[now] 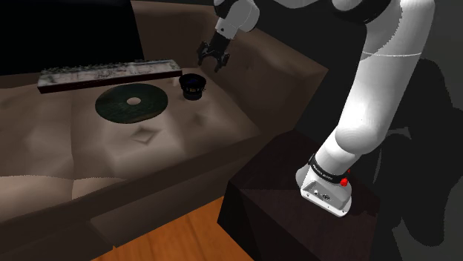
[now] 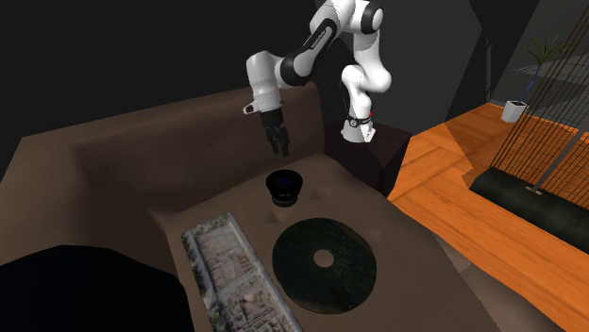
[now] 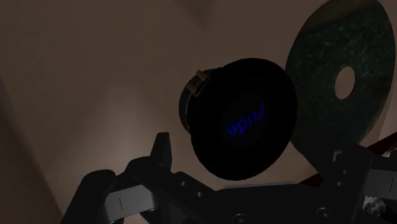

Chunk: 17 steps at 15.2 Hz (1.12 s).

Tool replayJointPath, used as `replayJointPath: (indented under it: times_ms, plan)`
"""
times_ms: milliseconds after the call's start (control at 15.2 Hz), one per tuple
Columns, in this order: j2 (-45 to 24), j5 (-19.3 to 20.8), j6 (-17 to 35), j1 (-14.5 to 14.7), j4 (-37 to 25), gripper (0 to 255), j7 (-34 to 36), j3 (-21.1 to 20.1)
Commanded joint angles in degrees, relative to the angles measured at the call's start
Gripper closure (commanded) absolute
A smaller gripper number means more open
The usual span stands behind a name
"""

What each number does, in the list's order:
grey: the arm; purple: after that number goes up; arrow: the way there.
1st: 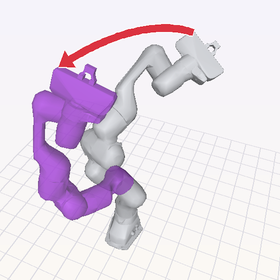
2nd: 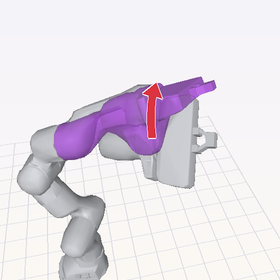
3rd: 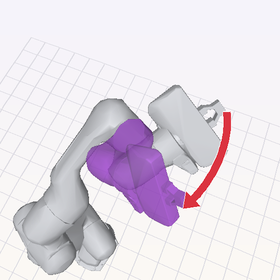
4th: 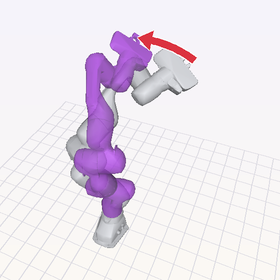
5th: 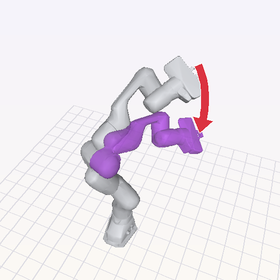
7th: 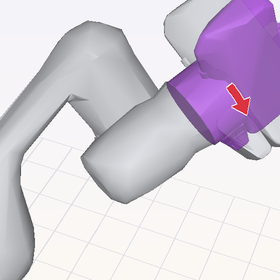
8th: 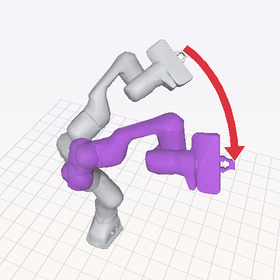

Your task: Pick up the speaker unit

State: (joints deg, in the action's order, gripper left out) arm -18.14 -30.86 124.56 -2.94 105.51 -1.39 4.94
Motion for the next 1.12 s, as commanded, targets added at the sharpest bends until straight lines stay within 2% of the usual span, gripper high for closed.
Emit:
replayJointPath:
  times_ms: [0,594,660,1056]
  plan:
    - [-4.0,-1.6,0.0,-0.7,-3.7,0,-0.1,-0.2]
    - [-7.0,-3.4,3.9,-1.0,-2.3,0,-2.6,-0.8]
    - [-7.0,-3.4,3.9,-1.0,-2.2,255,-2.6,-0.8]
    - [-6.9,-3.4,3.9,-1.0,-2.2,255,-2.7,-0.8]
